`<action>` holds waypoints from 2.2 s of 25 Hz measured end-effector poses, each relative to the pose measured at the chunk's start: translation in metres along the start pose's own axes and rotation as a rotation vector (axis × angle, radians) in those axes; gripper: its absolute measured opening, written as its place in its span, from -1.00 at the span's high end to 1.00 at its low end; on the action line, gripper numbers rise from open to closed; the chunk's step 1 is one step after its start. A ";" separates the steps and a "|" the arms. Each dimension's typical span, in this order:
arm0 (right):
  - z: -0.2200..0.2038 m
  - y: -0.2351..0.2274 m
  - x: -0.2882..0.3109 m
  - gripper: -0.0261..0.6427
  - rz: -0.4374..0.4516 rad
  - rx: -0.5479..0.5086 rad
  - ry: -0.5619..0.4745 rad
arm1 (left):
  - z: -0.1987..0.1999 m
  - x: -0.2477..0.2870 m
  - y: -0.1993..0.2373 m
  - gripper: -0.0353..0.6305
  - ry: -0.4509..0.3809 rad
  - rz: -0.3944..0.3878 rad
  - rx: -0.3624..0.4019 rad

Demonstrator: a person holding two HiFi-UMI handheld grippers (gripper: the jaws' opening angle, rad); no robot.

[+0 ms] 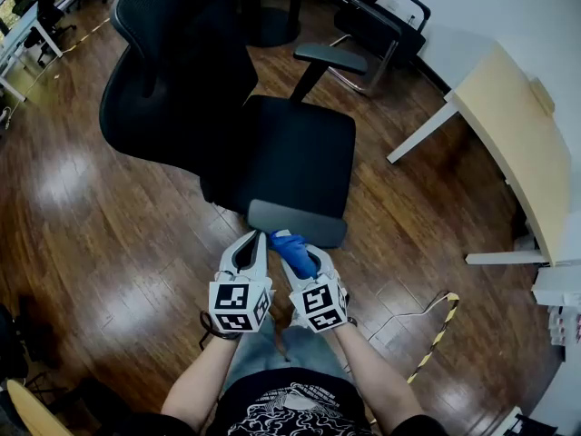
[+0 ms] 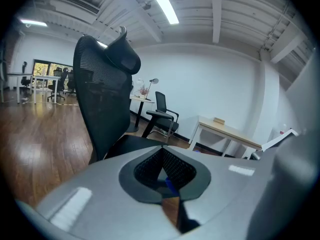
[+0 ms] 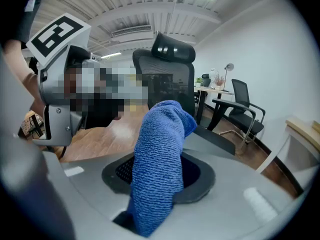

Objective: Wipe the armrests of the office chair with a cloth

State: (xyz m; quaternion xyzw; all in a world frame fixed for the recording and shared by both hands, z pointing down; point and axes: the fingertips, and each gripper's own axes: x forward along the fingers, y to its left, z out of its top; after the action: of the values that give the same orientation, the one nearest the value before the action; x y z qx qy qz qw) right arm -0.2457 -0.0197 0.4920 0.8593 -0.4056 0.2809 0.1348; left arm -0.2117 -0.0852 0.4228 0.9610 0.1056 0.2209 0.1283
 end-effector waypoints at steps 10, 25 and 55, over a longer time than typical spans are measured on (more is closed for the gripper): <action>-0.035 -0.042 -0.047 0.50 0.005 -0.018 -0.018 | -0.022 0.008 -0.049 0.88 -0.016 0.050 -0.027; -0.012 0.007 -0.041 0.50 0.122 -0.053 -0.131 | -0.062 -0.015 -0.031 0.88 -0.073 0.154 -0.105; -0.194 0.056 0.225 0.50 0.009 -0.208 0.025 | -0.197 -0.018 0.097 0.88 -0.201 0.043 -0.086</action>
State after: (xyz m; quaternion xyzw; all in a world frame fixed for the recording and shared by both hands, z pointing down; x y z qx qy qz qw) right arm -0.2458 -0.1056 0.7814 0.8352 -0.4348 0.2487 0.2270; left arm -0.3025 -0.1423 0.6150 0.9740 0.0620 0.1304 0.1745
